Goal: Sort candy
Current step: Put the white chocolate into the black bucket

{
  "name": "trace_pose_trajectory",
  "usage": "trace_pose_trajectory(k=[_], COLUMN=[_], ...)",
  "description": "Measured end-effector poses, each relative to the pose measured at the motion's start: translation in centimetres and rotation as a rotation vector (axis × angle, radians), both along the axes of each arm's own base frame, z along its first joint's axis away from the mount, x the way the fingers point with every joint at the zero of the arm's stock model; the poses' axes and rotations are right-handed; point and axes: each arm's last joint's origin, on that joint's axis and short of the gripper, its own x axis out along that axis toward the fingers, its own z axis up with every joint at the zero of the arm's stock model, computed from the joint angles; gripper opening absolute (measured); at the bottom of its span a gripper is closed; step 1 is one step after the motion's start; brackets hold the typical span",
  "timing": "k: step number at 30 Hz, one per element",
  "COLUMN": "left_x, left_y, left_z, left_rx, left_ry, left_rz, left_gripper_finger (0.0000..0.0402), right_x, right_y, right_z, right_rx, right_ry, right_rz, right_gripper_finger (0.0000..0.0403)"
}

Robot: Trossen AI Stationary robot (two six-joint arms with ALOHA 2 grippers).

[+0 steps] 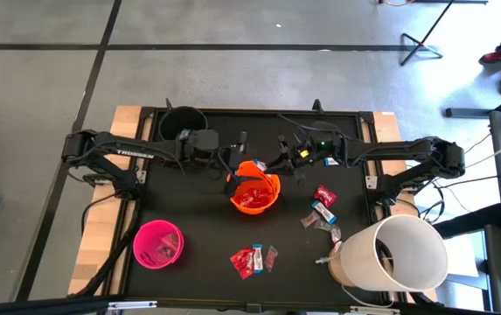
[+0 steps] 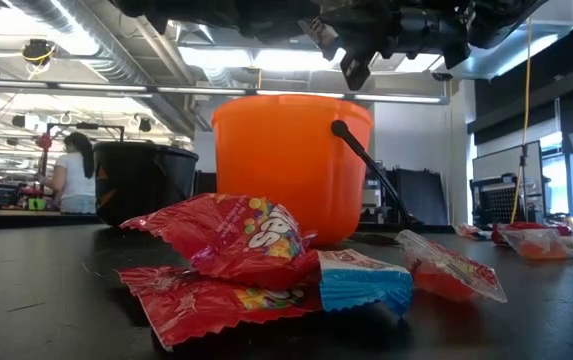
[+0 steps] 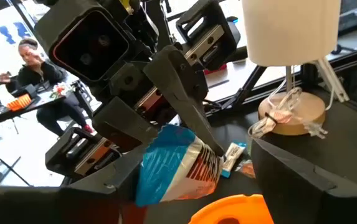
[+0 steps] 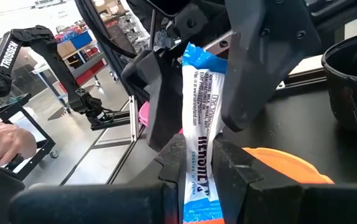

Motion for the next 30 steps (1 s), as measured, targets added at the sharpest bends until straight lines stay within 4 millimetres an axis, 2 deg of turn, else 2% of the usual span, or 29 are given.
trace_pose_trajectory(k=[16, 30], left_x=[0.0, 0.0], left_y=[-0.4, -1.5], left_z=[0.0, -0.2], left_rx=[0.045, 0.15], left_ry=[0.0, 0.035], left_rz=[0.002, 0.176], left_gripper_finger=[0.0105, 0.0014], right_x=[0.0, 0.0], right_y=[0.0, -0.2], right_z=[-0.2, -0.2], right_rx=[0.001, -0.005], right_ry=[0.023, 0.023], right_rz=[0.004, -0.038], right_gripper_finger=[0.0059, 0.006])
